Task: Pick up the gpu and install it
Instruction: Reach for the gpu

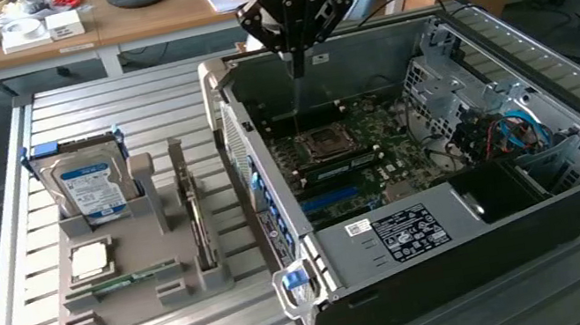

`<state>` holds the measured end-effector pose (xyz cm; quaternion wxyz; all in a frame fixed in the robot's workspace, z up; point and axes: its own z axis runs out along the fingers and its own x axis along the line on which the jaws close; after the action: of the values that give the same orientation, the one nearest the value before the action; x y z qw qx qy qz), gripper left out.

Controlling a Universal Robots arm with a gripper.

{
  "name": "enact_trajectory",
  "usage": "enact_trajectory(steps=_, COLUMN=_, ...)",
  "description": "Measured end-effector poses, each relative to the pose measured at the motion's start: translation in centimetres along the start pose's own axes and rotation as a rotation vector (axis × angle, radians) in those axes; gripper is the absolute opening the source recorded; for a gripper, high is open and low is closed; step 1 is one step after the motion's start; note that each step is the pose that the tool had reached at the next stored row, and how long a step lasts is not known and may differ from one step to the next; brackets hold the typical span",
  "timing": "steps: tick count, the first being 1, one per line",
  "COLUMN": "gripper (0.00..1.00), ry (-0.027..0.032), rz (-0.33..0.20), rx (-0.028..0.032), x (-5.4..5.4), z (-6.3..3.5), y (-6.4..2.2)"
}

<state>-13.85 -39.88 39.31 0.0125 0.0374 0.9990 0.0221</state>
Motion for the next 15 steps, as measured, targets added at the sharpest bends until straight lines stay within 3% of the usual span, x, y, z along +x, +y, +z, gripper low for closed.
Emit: enact_trajectory(steps=15, gripper=0.11, ry=0.0, rz=0.0, rx=0.0002, x=1.7, z=-0.05, y=-0.13)
